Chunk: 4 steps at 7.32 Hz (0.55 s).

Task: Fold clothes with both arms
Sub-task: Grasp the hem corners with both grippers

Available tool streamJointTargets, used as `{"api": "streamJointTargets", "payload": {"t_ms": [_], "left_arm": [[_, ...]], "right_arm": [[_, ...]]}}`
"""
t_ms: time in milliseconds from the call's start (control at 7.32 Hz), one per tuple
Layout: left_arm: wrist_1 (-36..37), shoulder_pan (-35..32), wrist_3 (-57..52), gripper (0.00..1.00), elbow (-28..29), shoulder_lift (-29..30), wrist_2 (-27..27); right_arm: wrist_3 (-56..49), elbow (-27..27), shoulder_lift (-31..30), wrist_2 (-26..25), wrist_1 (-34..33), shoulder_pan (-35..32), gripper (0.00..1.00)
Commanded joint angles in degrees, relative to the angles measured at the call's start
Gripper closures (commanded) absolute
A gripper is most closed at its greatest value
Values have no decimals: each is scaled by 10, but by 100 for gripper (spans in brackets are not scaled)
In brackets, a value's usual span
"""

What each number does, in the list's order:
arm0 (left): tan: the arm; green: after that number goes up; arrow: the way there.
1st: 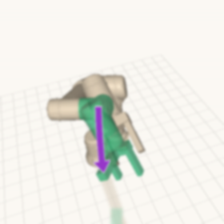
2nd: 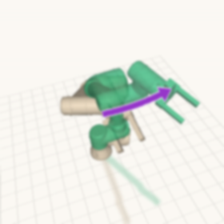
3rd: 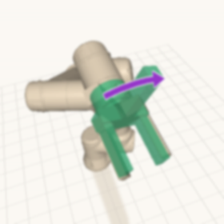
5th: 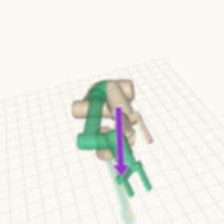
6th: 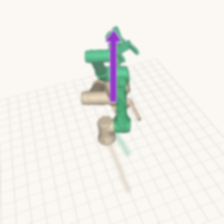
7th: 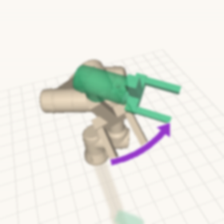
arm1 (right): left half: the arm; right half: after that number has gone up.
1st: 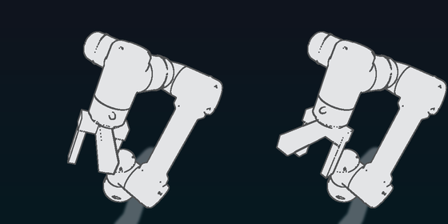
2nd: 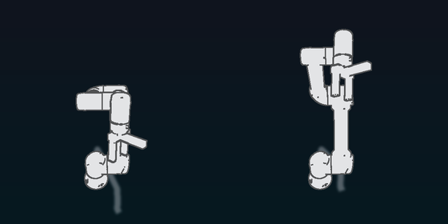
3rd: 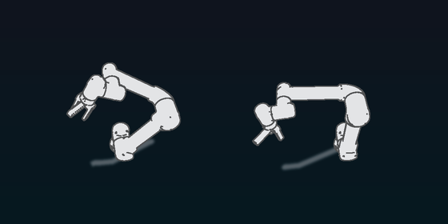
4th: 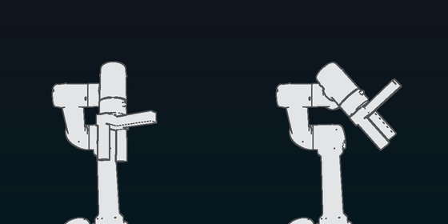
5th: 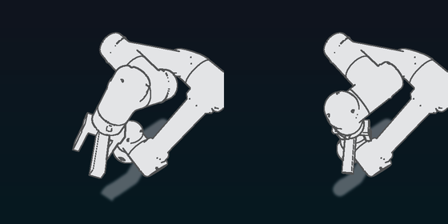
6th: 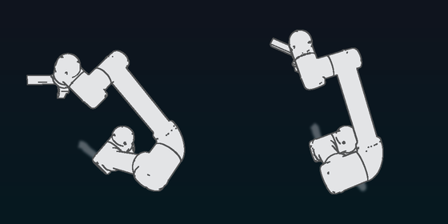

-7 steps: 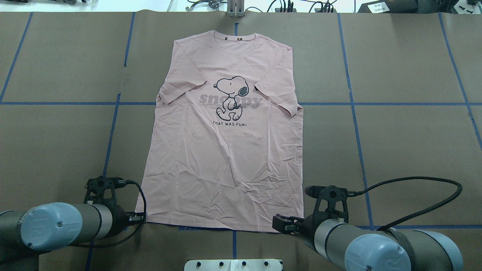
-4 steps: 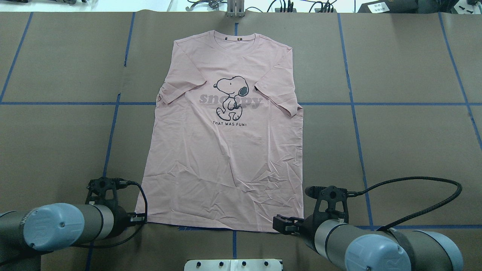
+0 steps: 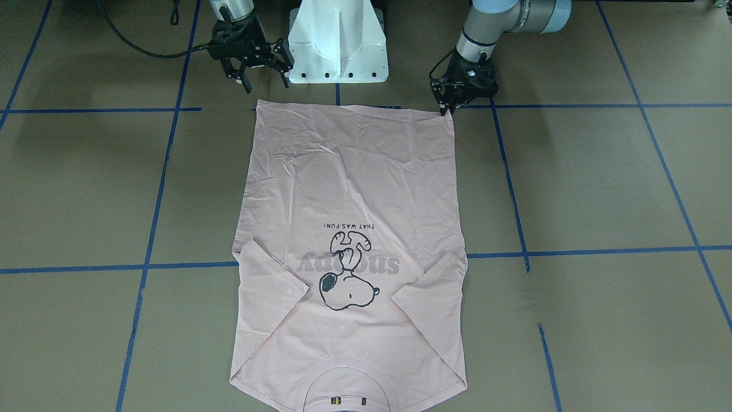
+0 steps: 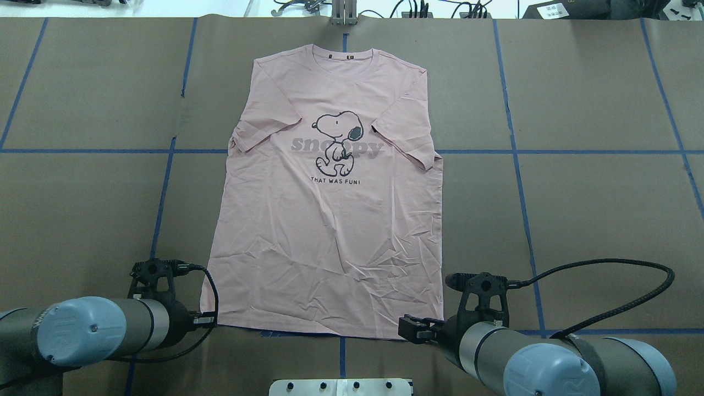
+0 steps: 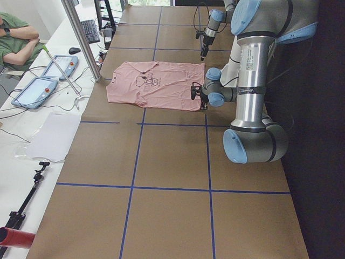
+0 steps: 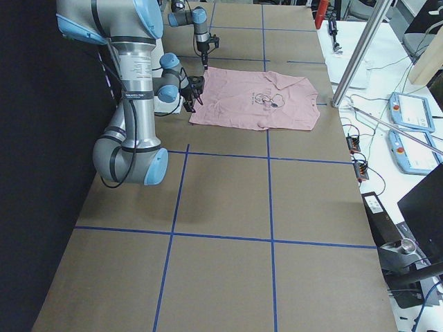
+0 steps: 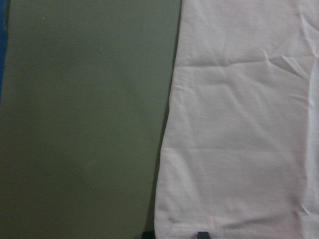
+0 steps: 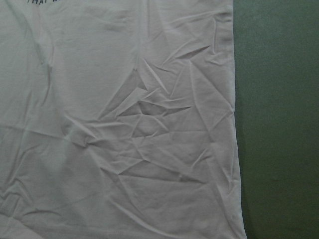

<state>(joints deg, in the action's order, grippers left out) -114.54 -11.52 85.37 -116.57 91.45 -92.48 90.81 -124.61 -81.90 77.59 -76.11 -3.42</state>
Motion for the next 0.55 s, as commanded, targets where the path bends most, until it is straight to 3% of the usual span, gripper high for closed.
{"api": "streamJointTargets", "payload": {"t_ms": [0,137,410], "left_arm": [[1,-1,-1,100,-6,0,-1],[1,-1,0,100,-9,3,-2],[1,-1,0,100,-9,11,-2]], "right_arm": [[13,8,6,-25,-3,16,5],[89,17,-2,-65,-15,37,20],[188,29,3,-89,-70,49,25]]}}
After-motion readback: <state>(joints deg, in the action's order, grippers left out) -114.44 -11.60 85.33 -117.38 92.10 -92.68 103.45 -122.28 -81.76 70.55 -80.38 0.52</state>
